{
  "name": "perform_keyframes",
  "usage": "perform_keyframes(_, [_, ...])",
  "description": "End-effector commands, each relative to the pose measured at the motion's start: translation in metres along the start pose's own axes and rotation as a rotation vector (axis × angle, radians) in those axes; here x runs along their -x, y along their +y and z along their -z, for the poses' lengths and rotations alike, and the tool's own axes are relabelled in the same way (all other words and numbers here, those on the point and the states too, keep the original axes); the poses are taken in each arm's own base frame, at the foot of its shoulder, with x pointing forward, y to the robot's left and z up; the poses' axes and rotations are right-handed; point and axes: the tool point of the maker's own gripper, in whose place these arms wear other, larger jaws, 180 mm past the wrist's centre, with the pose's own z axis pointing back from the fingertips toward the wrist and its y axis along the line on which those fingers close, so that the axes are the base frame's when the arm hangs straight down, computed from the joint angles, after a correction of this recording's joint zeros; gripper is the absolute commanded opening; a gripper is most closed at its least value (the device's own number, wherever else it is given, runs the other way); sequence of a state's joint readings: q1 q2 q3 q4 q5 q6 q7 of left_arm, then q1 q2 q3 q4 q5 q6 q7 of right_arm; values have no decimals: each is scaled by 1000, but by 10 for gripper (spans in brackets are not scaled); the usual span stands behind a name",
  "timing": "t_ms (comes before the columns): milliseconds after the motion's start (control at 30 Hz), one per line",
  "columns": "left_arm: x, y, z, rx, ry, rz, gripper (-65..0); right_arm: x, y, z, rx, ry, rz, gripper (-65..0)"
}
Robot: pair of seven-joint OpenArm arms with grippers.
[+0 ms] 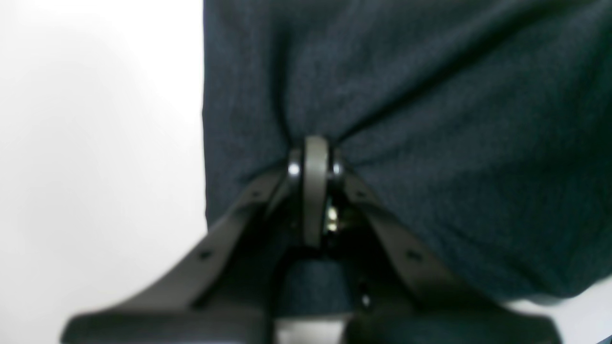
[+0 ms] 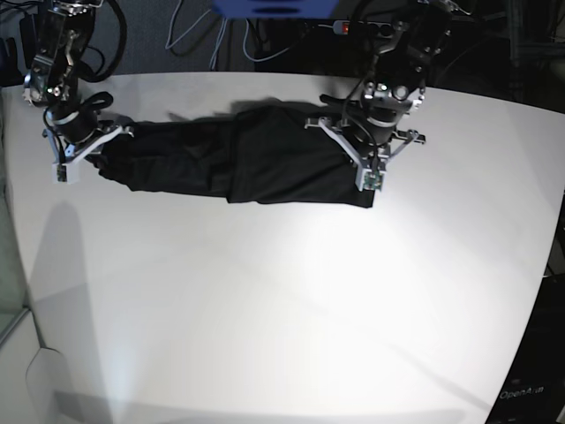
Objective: Fold the T-shirt properly
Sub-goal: 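Grasp the folded end with the left gripper while the right holds its end, then lift the strip end with the right gripper and fold it toward the left gripper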
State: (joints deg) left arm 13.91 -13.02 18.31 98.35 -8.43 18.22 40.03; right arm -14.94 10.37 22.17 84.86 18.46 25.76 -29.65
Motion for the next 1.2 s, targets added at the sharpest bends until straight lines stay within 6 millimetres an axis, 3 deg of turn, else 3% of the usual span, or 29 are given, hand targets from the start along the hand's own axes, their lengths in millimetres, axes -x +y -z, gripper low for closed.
perform_keyframes(0, [-8,2,-2,-5,-19,-1,-650,4,-2,0,10,38,-24,-650])
perform_keyframes(100, [-23,-1,-3,3,-55,-6,-650,-5,-4,1,13,14,-32,-650])
perform_keyframes(300, [-59,-8,-17,30,-155,-16,-650,-52,2,-9,14,-93,-102,-650])
perform_keyframes(433, [-73,-10,-24,39,-195,-23,-650,-81,13,-23,10,-172,-152,-650])
perform_keyframes(567, [-64,-3,-22,18,-173,-22,-650,-90,22,-34,10,-181,-185,-650])
perform_keyframes(733, [-38,45,-14,-102,-106,-89,-650,-92,37,-39,-4,-175,-175,-650])
perform_keyframes(867, [-27,65,-16,-150,-84,-111,-650,-90,43,-39,-13,-161,-175,-650])
perform_keyframes(1167, [-15,72,-19,-167,-61,-117,-650,-82,83,-32,-110,-142,-208,-650])
